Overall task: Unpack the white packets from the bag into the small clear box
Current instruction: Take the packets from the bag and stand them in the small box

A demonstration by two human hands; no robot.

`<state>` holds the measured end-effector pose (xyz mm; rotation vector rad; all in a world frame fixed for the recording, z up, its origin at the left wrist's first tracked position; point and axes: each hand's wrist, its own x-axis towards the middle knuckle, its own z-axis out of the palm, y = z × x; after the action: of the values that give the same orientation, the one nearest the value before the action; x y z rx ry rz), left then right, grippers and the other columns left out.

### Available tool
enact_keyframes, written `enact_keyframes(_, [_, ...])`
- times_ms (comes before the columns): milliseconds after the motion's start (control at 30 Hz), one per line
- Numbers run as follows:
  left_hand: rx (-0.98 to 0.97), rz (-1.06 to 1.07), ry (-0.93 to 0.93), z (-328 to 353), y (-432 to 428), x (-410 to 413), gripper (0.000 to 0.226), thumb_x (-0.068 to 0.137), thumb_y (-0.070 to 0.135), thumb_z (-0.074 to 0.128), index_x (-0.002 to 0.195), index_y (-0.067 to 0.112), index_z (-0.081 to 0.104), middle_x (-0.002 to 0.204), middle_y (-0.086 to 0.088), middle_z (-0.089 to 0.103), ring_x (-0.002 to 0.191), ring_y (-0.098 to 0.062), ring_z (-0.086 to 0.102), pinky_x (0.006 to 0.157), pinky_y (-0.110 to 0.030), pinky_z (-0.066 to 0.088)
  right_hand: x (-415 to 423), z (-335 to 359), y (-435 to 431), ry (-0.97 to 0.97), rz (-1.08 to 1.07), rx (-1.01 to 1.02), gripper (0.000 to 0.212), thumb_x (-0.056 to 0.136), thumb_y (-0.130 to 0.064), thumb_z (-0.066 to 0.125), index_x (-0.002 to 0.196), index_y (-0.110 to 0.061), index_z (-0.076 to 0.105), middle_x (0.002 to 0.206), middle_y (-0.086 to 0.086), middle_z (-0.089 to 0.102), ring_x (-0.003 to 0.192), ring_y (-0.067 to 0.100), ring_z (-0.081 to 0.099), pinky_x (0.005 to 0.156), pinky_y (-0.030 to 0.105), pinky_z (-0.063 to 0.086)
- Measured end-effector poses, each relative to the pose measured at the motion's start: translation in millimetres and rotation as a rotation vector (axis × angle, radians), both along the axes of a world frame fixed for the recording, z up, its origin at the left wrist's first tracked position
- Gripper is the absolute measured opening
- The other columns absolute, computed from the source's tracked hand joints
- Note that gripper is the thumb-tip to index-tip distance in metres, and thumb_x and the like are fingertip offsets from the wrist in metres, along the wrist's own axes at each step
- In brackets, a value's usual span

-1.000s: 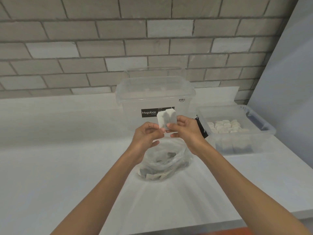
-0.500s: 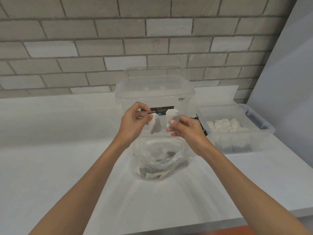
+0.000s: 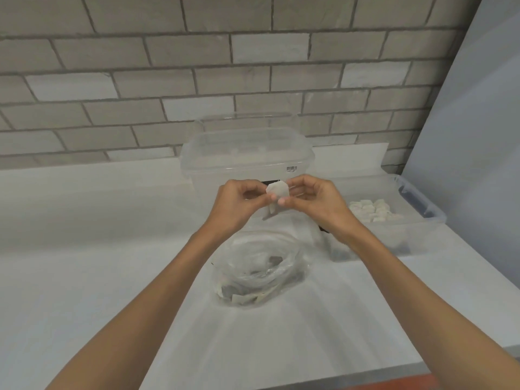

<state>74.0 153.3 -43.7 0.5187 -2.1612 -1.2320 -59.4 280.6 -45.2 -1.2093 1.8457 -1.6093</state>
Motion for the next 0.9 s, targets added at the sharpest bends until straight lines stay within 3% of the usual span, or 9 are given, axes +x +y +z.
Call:
enact_keyframes(133, [-0.051,-0.051,-0.024,13.7,3.4,-20.0,0.008,0.078,0.025,0.078,0.08,0.018,0.076,0.075,0.006,0.073,0.076,-0.008,0.069,0.077,-0.025,0.051,-24.8,34.5,11.9,0.35,-0.045,0.067,0.022,0.081,-0.034,0.074,0.101,-0.025,0.072,0.089,-0.01,0.071,0.082,0.001,0.065,0.076,0.012,0.049])
enact_keyframes(300, [-0.069,-0.112,-0.02,26.8,18.6,-55.9,0.012,0.077,0.023,0.079,0.085,0.015,0.076,0.082,0.002,0.075,0.081,-0.01,0.071,0.083,-0.029,0.055,-55.9,61.1,26.6,0.597,-0.026,0.157,0.001,0.083,-0.021,0.073,0.083,-0.022,0.074,0.075,-0.015,0.069,0.072,-0.007,0.06,0.067,0.004,0.04])
enact_keyframes(400, [-0.067,-0.1,-0.035,28.3,28.4,-80.2,0.008,0.074,0.024,0.081,0.078,0.02,0.074,0.071,0.01,0.072,0.067,-0.003,0.067,0.069,-0.016,0.049,-84.0,68.9,41.4,0.621,-0.074,0.188,0.002,0.084,-0.019,0.073,0.085,-0.019,0.074,0.072,-0.012,0.068,0.067,-0.007,0.06,0.066,0.005,0.043])
enact_keyframes(467, [-0.076,-0.075,-0.041,26.8,33.9,-98.4,0.009,0.074,0.022,0.081,0.077,0.021,0.073,0.074,0.009,0.07,0.064,-0.006,0.065,0.067,-0.017,0.047,-104.2,72.3,53.9,0.624,-0.111,0.21,0.003,0.084,-0.018,0.071,0.087,-0.017,0.073,0.071,-0.006,0.069,0.065,0.001,0.062,0.068,0.012,0.047])
enact_keyframes(567, [-0.08,-0.036,-0.075,22.4,43.5,-126.0,0.019,0.076,0.019,0.079,0.091,0.022,0.068,0.08,0.005,0.062,0.064,-0.01,0.061,0.064,-0.015,0.045,-134.5,70.8,70.1,0.649,-0.149,0.302,0.005,0.087,-0.015,0.068,0.09,-0.016,0.072,0.072,0.002,0.071,0.069,0.01,0.065,0.073,0.02,0.048])
enact_keyframes(633, [-0.12,-0.04,-0.128,18.4,51.7,-143.8,0.023,0.079,0.02,0.075,0.1,0.026,0.067,0.081,0.007,0.058,0.063,-0.007,0.059,0.062,-0.014,0.041,-154.8,62.6,76.8,0.661,-0.141,0.387,0.007,0.087,-0.012,0.067,0.087,-0.018,0.071,0.068,0.001,0.071,0.067,0.006,0.066,0.069,0.012,0.046])
enact_keyframes(700, [-0.193,-0.052,-0.168,14.9,59.0,-159.4,0.016,0.083,0.021,0.071,0.098,0.025,0.069,0.082,0.011,0.058,0.066,-0.004,0.06,0.064,-0.013,0.04,-172.4,49.1,79.4,0.658,-0.092,0.488,0.013,0.087,-0.009,0.065,0.083,-0.02,0.069,0.064,-0.003,0.07,0.061,-0.002,0.064,0.061,0.004,0.043])
enact_keyframes(767, [-0.236,-0.051,-0.185,13.0,65.3,-171.9,0.007,0.086,0.02,0.068,0.091,0.024,0.071,0.083,0.015,0.062,0.07,-0.001,0.061,0.063,-0.008,0.04,-185.2,32.1,79.1,0.61,-0.015,0.609,0.014,0.085,-0.007,0.064,0.082,-0.02,0.068,0.063,-0.003,0.07,0.057,-0.005,0.061,0.056,0.005,0.043])
enact_keyframes(900, [-0.231,-0.034,-0.182,12.6,71.7,-186.9,0.006,0.086,0.02,0.065,0.084,0.024,0.069,0.083,0.011,0.065,0.068,-0.002,0.06,0.058,-0.003,0.038,-196.5,-5.7,64.9,0.457,0.181,0.831,0.011,0.084,-0.003,0.063,0.089,-0.011,0.067,0.077,0.013,0.073,0.06,0.01,0.067,0.055,0.016,0.048])
